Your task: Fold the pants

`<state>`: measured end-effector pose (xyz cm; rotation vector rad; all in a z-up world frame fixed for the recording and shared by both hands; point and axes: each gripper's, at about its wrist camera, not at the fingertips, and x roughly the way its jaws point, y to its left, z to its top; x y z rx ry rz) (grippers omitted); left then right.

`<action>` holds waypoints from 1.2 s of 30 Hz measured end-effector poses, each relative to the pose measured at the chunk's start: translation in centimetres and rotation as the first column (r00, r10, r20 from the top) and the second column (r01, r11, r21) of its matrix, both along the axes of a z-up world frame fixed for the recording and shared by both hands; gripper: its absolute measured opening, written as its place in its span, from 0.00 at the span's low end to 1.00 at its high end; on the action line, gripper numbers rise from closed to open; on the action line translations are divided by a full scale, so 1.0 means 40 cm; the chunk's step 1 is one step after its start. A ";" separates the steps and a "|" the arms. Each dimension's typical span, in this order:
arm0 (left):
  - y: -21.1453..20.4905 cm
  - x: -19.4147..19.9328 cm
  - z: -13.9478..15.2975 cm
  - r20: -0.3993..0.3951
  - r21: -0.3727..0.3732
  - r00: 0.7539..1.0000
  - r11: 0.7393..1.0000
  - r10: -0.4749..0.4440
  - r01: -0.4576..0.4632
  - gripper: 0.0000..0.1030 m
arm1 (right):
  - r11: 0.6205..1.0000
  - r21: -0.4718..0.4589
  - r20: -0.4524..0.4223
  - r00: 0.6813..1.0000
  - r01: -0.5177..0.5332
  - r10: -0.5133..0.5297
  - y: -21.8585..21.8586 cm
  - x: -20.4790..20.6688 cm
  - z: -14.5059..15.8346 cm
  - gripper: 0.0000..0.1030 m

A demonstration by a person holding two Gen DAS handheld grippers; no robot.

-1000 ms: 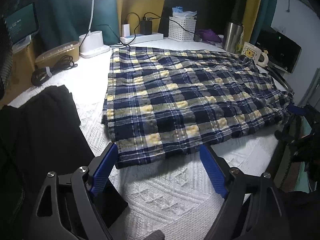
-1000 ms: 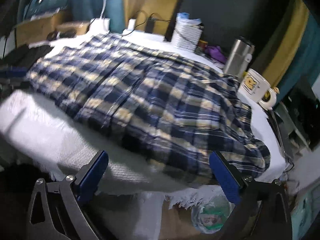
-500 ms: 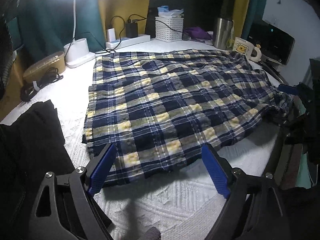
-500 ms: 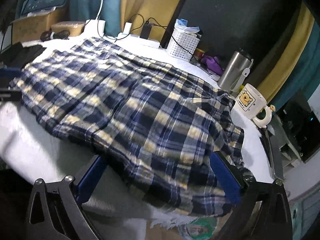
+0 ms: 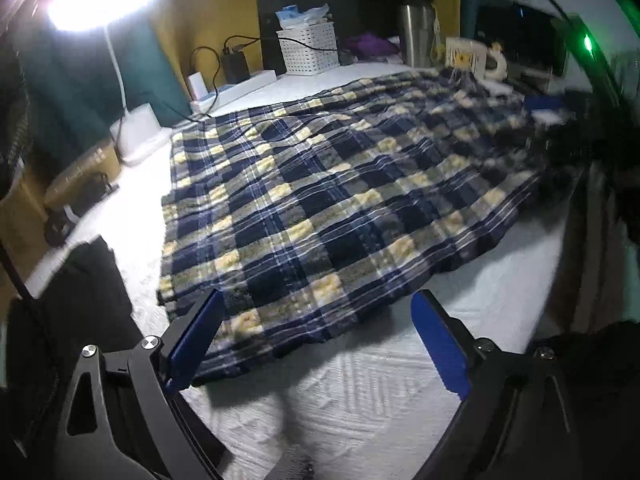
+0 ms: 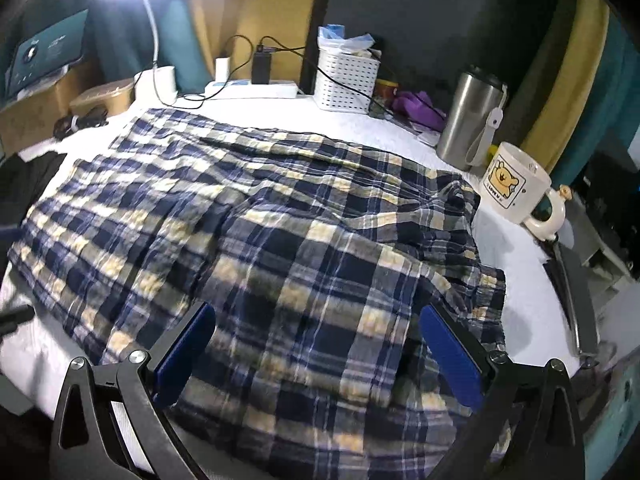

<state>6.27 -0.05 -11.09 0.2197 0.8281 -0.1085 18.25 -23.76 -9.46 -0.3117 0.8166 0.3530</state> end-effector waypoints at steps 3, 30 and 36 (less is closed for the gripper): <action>0.011 0.015 -0.019 -0.003 0.079 0.999 0.996 0.037 -0.037 0.91 | 1.000 0.004 -0.002 1.000 0.003 -0.003 -0.004 0.010 -0.003 1.00; 0.065 0.031 0.012 -0.011 -0.068 0.996 0.993 0.092 -0.093 0.91 | 0.980 -0.114 0.051 0.984 -0.162 0.168 0.050 -0.107 -0.042 1.00; 0.018 0.012 0.024 0.041 -0.068 0.999 0.998 0.003 0.000 0.91 | 0.991 -0.037 -0.010 0.991 -0.130 0.130 0.038 -0.037 -0.025 1.00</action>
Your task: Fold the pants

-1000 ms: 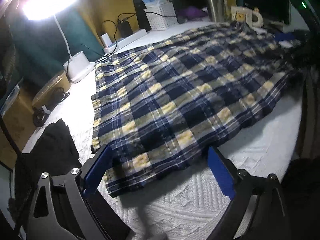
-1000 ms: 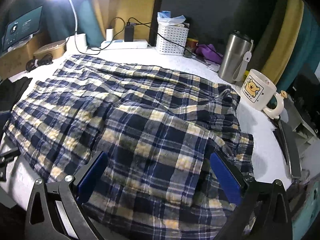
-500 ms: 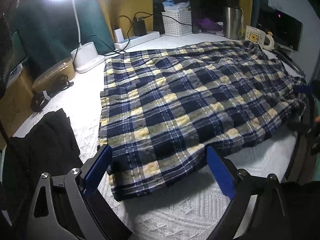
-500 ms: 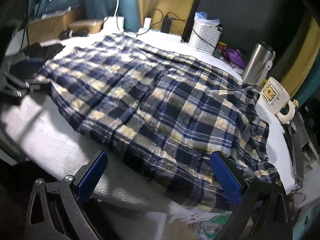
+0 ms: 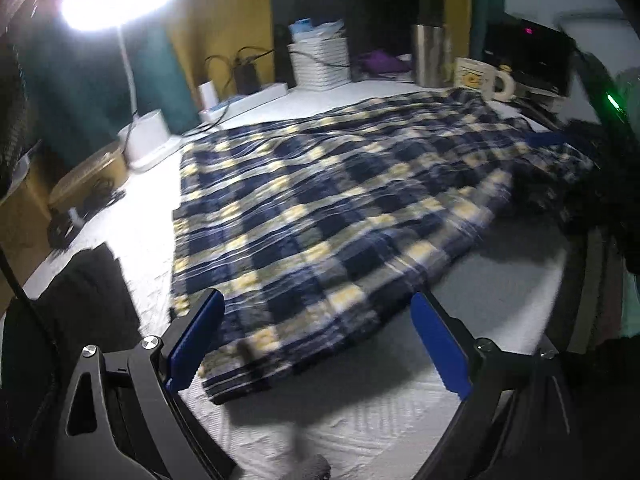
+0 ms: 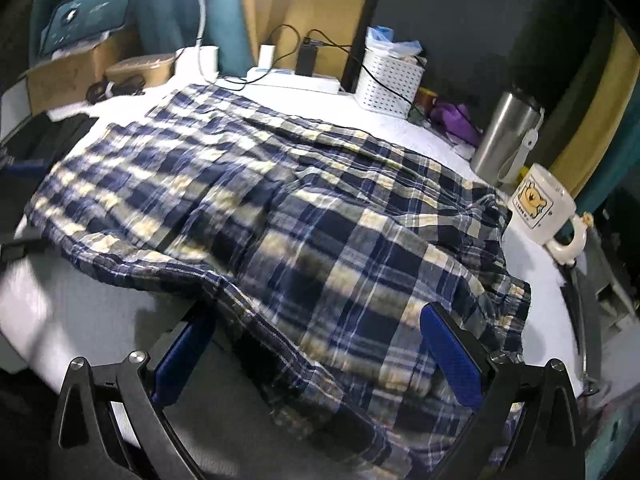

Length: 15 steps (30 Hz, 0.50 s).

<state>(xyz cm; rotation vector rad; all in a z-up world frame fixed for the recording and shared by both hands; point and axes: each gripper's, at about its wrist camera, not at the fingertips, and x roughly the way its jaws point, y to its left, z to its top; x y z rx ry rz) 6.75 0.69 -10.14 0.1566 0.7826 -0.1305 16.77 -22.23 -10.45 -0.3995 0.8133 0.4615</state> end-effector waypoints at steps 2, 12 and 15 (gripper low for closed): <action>-0.018 0.001 -0.008 -0.003 0.030 1.000 0.999 -0.016 0.016 0.91 | 1.000 0.025 -0.031 0.999 0.018 -0.017 -0.007 0.025 0.001 1.00; 0.006 0.046 -0.031 -0.019 0.087 0.997 0.994 0.073 -0.072 0.91 | 0.993 0.099 -0.085 0.995 0.065 -0.056 -0.032 0.054 -0.001 1.00; -0.023 0.052 -0.030 -0.003 0.142 0.999 0.989 0.032 -0.031 0.91 | 0.987 0.134 -0.104 0.992 0.085 -0.072 -0.040 0.059 0.002 1.00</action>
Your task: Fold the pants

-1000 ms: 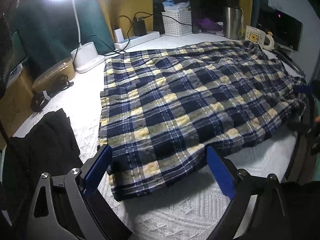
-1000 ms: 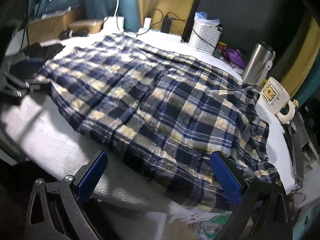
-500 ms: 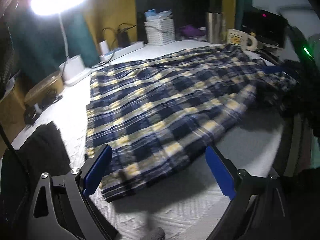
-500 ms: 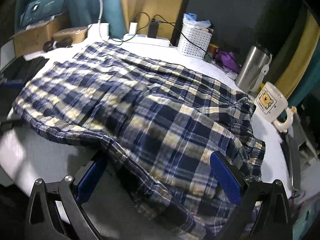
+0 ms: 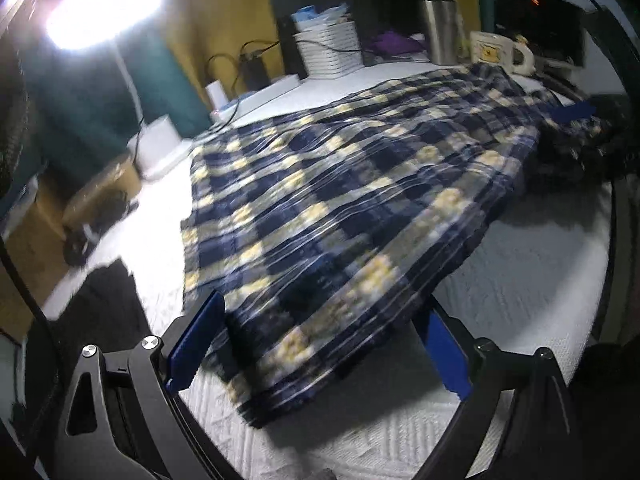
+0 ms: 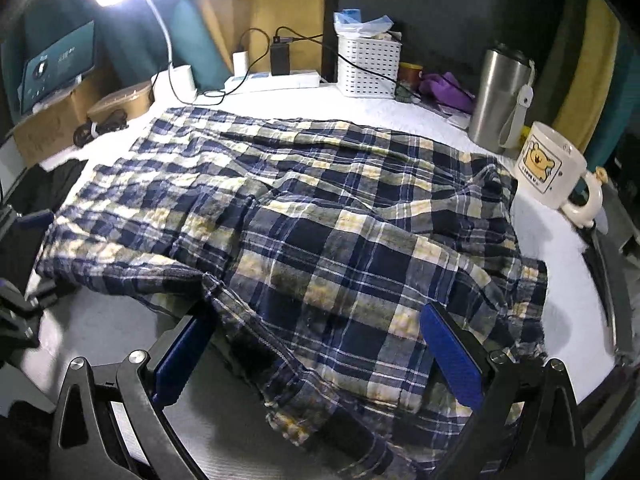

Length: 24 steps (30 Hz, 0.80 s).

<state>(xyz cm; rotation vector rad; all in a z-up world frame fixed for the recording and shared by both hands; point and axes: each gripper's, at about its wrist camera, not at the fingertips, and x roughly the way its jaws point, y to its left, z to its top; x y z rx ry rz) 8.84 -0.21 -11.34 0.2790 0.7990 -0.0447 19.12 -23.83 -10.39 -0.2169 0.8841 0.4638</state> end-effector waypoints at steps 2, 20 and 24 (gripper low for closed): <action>-0.017 0.002 -0.004 0.010 0.030 1.000 0.999 -0.016 0.016 0.90 | 1.000 0.015 -0.003 1.000 0.013 -0.013 -0.003 0.005 0.005 1.00; 0.101 -0.011 0.128 0.111 -0.312 0.991 0.949 0.081 -0.043 0.02 | 0.994 -0.083 0.180 0.980 -0.070 0.084 0.119 -0.167 0.000 1.00; 0.113 -0.017 0.166 0.132 -0.369 0.987 0.928 0.094 -0.039 0.02 | 0.985 -0.155 0.191 0.975 -0.081 0.110 0.145 -0.182 -0.034 0.99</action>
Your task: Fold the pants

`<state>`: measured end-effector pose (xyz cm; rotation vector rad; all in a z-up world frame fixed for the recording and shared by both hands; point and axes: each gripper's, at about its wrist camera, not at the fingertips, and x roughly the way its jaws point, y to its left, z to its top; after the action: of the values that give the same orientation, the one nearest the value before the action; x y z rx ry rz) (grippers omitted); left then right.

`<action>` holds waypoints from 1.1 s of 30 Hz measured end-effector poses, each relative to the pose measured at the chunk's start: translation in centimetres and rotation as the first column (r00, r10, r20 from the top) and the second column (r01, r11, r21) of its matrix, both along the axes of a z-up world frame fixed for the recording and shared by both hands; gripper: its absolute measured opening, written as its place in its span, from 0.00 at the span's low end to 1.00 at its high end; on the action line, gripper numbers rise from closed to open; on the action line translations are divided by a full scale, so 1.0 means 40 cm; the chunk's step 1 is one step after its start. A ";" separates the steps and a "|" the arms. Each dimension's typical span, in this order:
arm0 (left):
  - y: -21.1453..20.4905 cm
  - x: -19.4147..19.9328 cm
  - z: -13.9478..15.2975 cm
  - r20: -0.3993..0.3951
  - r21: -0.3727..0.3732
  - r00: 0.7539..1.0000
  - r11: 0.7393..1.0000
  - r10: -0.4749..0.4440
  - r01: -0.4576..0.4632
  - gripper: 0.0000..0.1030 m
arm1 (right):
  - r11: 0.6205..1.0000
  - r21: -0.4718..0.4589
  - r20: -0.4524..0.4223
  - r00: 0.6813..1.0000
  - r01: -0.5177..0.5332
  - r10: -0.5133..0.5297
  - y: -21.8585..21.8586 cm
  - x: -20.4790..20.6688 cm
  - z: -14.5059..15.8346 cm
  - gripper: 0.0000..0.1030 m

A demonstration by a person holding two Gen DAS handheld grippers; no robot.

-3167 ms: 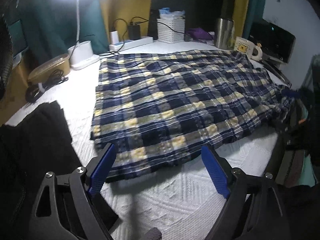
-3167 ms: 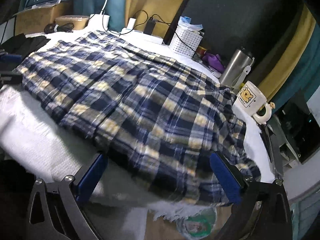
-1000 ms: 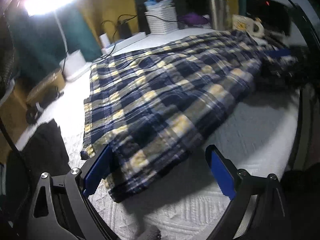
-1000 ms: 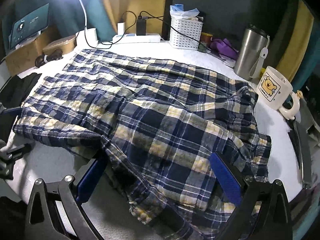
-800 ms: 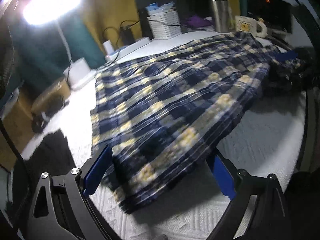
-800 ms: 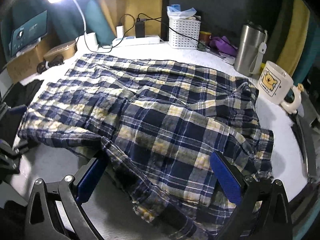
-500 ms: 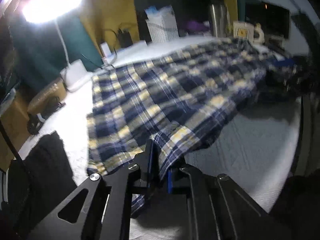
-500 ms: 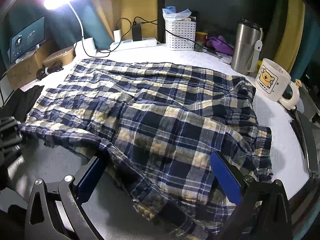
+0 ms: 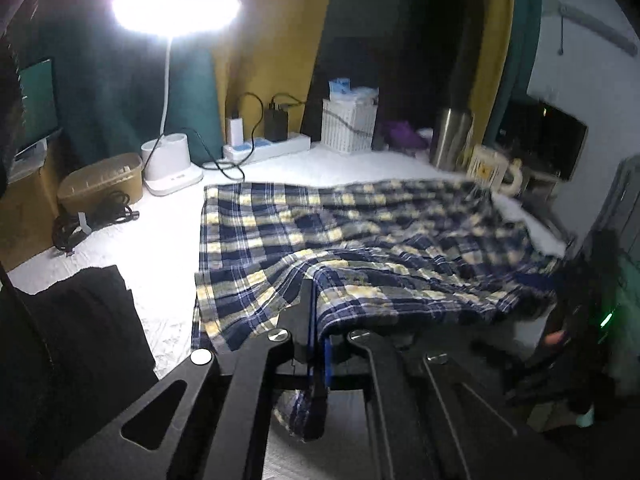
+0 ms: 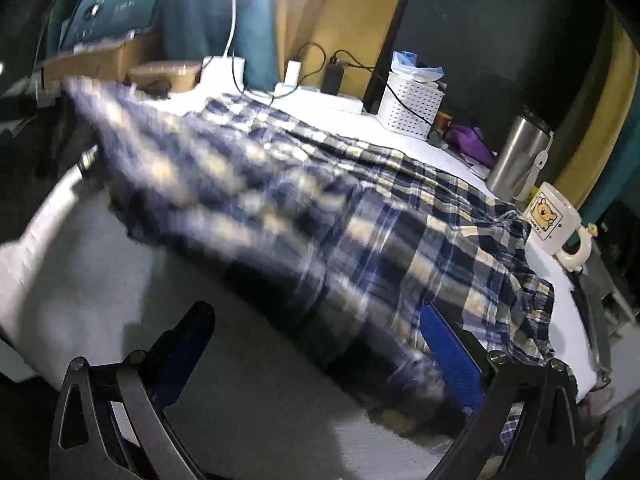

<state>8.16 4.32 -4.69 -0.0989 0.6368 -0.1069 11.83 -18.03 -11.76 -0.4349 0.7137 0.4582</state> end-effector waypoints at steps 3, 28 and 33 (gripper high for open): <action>0.009 -0.007 0.032 0.019 -0.026 1.000 1.000 0.005 -0.004 0.02 | 0.999 -0.042 0.024 1.000 0.007 -0.006 -0.017 -0.006 -0.011 1.00; 0.013 -0.003 0.026 -0.033 0.031 0.999 0.999 -0.013 0.014 0.02 | 0.970 -0.139 0.138 0.974 0.200 -0.181 -0.304 0.083 -0.032 0.27; 0.015 0.003 -0.028 -0.089 0.015 0.996 0.999 -0.027 0.028 0.02 | 0.973 0.034 0.045 0.972 0.228 -0.229 -0.349 0.092 0.007 0.18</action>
<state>8.29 4.91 -5.82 -0.0791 0.7276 -0.1243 15.51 -32.01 -11.49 -0.3309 0.6997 0.2397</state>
